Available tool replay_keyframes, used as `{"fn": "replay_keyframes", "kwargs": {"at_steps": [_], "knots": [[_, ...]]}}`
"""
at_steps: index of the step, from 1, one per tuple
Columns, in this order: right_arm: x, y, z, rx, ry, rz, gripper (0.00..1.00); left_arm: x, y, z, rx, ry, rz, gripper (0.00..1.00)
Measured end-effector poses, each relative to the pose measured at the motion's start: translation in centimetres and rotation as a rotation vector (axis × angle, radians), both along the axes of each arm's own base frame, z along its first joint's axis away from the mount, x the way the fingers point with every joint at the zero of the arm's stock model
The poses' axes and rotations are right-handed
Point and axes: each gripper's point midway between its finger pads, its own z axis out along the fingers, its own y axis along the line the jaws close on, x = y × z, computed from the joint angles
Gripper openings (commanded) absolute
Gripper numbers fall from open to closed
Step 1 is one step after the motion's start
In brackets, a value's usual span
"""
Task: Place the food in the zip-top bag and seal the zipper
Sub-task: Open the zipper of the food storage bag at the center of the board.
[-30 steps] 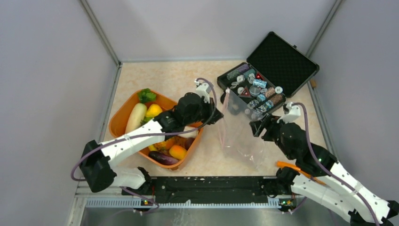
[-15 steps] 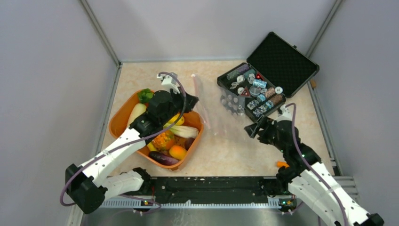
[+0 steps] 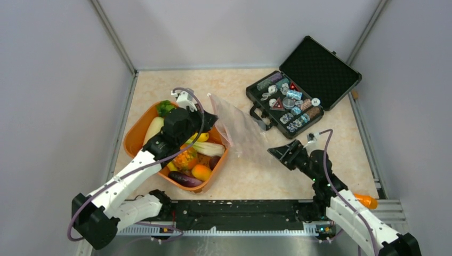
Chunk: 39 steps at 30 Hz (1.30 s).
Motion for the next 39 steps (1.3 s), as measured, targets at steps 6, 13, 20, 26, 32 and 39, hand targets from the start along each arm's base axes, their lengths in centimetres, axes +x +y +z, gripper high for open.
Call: {"fn": "replay_keyframes", "kwargs": {"at_steps": [6, 13, 20, 26, 32, 39], "knots": [[0.3, 0.9, 1.0, 0.132, 0.006, 0.004, 0.74, -0.1, 0.3, -0.7, 0.001, 0.014, 0.008, 0.0], [0.2, 0.7, 0.1, 0.12, 0.046, -0.011, 0.76, -0.2, 0.6, -1.0, 0.0, 0.023, 0.016, 0.0], [-0.1, -0.1, -0.8, 0.074, 0.065, -0.035, 0.66, -0.3, 0.8, -0.6, -0.006, 0.014, 0.021, 0.0], [-0.6, 1.6, -0.4, 0.162, 0.084, 0.053, 0.71, -0.4, 0.9, -0.5, -0.009, 0.009, 0.023, 0.0], [-1.0, 1.6, -1.5, 0.133, 0.129, 0.061, 0.74, -0.4, 1.2, -0.5, -0.008, 0.01, 0.031, 0.0], [-1.1, 1.1, -2.6, 0.071, 0.159, 0.053, 0.65, -0.6, 1.7, -0.8, -0.003, 0.012, 0.049, 0.0]]}}
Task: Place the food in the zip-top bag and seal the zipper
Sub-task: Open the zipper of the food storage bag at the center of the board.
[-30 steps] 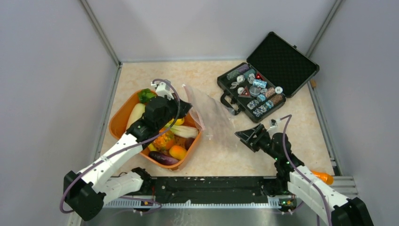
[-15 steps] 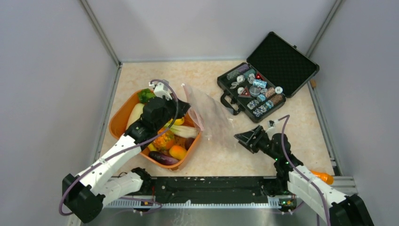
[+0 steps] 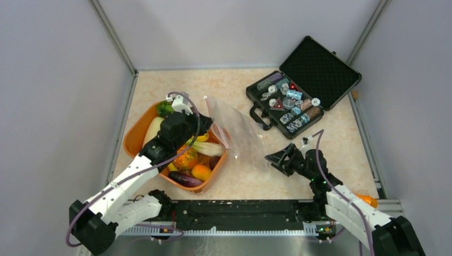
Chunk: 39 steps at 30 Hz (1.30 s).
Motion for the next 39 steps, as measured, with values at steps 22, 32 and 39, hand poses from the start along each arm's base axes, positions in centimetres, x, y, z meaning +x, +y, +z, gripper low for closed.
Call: {"fn": "replay_keyframes", "kwargs": {"at_steps": [22, 32, 39], "knots": [[0.1, 2.7, 0.4, 0.095, 0.047, 0.124, 0.37, -0.2, 1.0, -0.3, 0.008, 0.001, 0.036, 0.0], [0.7, 2.8, 0.8, 0.102, 0.015, 0.12, 0.0, -0.3, 1.1, -0.2, 0.007, -0.001, 0.036, 0.0], [2.2, 1.2, 1.6, -0.045, -0.096, 0.059, 0.0, -0.4, 2.6, 0.5, 0.0, -0.012, 0.059, 0.0]]}}
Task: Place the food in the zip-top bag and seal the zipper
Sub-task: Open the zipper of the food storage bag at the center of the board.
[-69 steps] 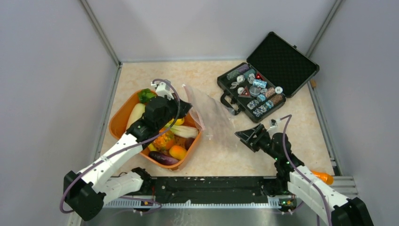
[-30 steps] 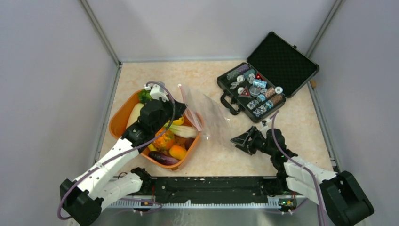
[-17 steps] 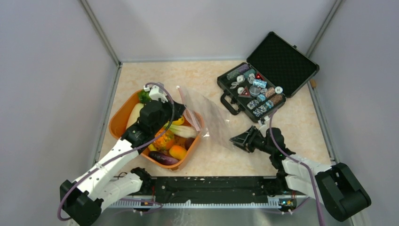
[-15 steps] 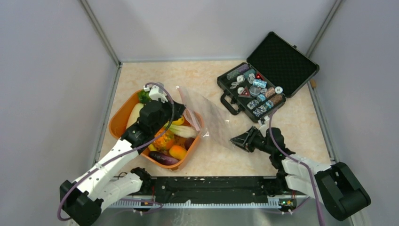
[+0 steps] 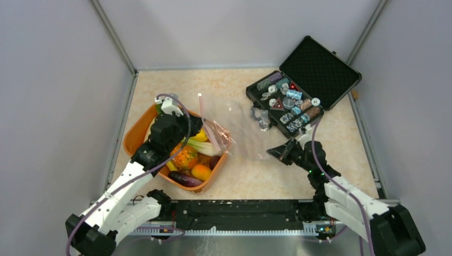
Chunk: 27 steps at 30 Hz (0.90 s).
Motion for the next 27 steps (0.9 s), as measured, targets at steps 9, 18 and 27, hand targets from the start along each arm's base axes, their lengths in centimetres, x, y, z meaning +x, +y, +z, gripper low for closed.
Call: {"fn": "replay_keyframes", "kwargs": {"at_steps": [9, 18, 27], "knots": [[1.9, -3.8, 2.5, -0.245, -0.208, -0.123, 0.0, -0.6, 0.3, 0.7, -0.055, 0.029, -0.09, 0.0], [1.5, -7.5, 1.2, -0.416, -0.173, -0.231, 0.07, -1.8, -2.4, 0.9, -0.06, 0.074, -0.303, 0.0], [1.8, -6.9, 7.2, -0.476, -0.235, -0.145, 0.64, -2.5, -5.7, 1.3, -0.147, 0.085, -0.5, 0.0]]}}
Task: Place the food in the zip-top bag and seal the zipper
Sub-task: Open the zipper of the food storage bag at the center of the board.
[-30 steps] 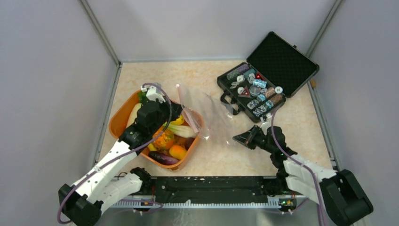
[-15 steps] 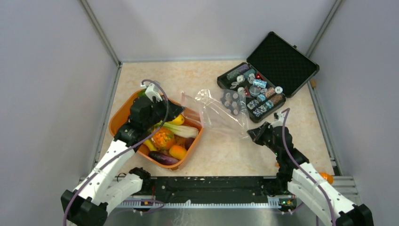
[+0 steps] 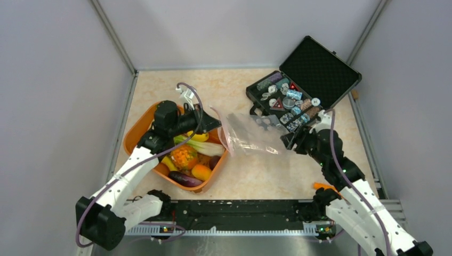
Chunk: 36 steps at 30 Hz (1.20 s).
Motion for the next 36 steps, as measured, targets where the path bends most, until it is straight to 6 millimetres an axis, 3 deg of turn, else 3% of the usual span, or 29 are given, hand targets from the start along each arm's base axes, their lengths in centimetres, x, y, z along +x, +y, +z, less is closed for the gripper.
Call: {"fn": "replay_keyframes", "kwargs": {"at_steps": [6, 9, 11, 13, 16, 19, 24, 31, 36], "knots": [[0.0, -0.1, 9.2, -0.017, -0.147, 0.044, 0.71, -1.0, -1.7, 0.9, -0.011, -0.047, -0.033, 0.0], [1.0, -0.6, 11.5, -0.08, -0.139, 0.018, 0.74, -1.7, -3.1, 0.3, 0.016, -0.052, -0.059, 0.0], [1.8, -1.7, 11.3, -0.149, -0.105, -0.033, 0.74, -2.0, -3.8, -0.2, 0.034, -0.048, -0.067, 0.0], [2.0, -2.7, 9.9, -0.214, -0.05, -0.068, 0.73, -2.3, -4.2, -0.5, 0.046, -0.047, -0.069, 0.0], [1.2, -2.3, 8.5, -0.222, -0.007, -0.023, 0.7, -2.3, -4.5, -0.6, 0.053, -0.052, -0.063, 0.0], [0.2, 0.3, 8.9, -0.096, -0.033, 0.089, 0.66, -2.4, -5.0, -0.8, 0.06, -0.054, -0.061, 0.0], [-0.5, 3.9, 9.8, 0.054, -0.032, 0.208, 0.65, -3.1, -6.7, -1.6, 0.068, -0.044, -0.086, 0.0], [-1.7, 9.1, 9.7, -0.009, 0.014, 0.315, 0.65, -3.2, -8.1, -0.9, 0.043, -0.049, -0.031, 0.0], [-2.8, 11.9, 11.0, -0.104, -0.029, 0.325, 0.65, -2.4, -8.1, -0.5, 0.045, -0.031, 0.09, 0.0]]}}
